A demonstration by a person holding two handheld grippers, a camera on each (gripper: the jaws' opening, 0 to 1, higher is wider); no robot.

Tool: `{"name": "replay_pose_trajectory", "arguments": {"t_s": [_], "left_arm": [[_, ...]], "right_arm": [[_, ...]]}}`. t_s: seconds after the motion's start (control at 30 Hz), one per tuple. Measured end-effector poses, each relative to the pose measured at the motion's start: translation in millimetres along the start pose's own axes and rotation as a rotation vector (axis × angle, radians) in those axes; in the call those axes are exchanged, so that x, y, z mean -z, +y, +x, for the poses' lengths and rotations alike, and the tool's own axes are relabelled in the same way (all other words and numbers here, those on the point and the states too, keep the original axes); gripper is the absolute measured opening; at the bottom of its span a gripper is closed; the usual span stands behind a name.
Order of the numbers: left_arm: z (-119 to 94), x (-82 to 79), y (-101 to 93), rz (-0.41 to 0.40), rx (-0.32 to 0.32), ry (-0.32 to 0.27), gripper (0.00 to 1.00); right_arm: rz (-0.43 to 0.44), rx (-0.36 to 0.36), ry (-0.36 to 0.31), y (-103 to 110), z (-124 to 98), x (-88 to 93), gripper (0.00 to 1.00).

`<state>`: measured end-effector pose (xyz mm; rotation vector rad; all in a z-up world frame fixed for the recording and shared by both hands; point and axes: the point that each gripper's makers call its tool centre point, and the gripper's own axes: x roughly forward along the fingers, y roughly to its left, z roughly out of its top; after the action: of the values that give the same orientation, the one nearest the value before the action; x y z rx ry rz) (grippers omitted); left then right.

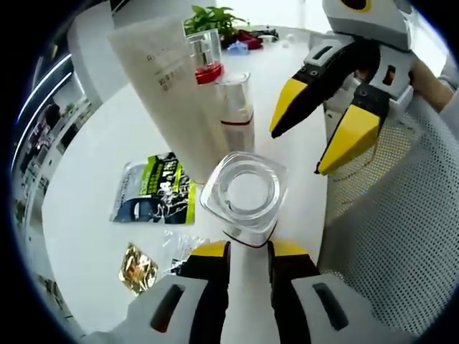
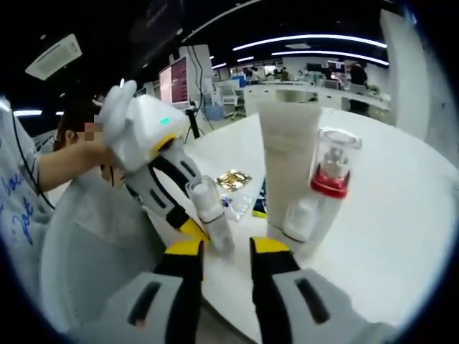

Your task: Arrange the skincare products in the storage area until every visible bottle or jar stands upright without overlapping.

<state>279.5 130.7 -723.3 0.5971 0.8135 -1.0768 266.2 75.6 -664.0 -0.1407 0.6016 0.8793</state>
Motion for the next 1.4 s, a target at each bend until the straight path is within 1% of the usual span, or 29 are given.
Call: {"name": "replay_pose_trajectory", "arguments": {"t_s": [0.13,0.23,0.37,0.57,0.73,1.03,1.17,1.4], "left_arm": [[2,0.7,0.0,-0.007,0.0,0.007,0.15],[2,1.1,-0.8,-0.017,0.004,0.007,0.14],[2,2.3,-0.9,-0.034,0.008,0.01,0.13],[0,2.1,0.6,-0.1,0.016,0.002,0.11],[2,0.8,2.7,-0.117,0.012,0.0,0.08],[7,-2.2,3.5,-0.125,0.018,0.003,0.08],[9,-5.4,4.7,-0.128,0.015,-0.002,0.09],[13,-11.0,7.5,-0.114,0.005,-0.003,0.11]], "right_arm": [[0.004,0.0,0.028,-4,-2,7.2,0.25],[0.008,0.0,0.043,-6,-3,10.6,0.21],[0.007,-0.001,0.064,-10,-4,15.3,0.23],[-0.004,0.004,0.101,-19,-6,22.1,0.21],[0.004,0.02,0.118,-30,-7,25.1,0.2],[0.024,0.066,0.132,-44,-6,24.7,0.18],[0.028,0.068,0.134,-47,-4,23.1,0.19],[0.014,0.087,0.175,-52,0,28.1,0.2]]}}
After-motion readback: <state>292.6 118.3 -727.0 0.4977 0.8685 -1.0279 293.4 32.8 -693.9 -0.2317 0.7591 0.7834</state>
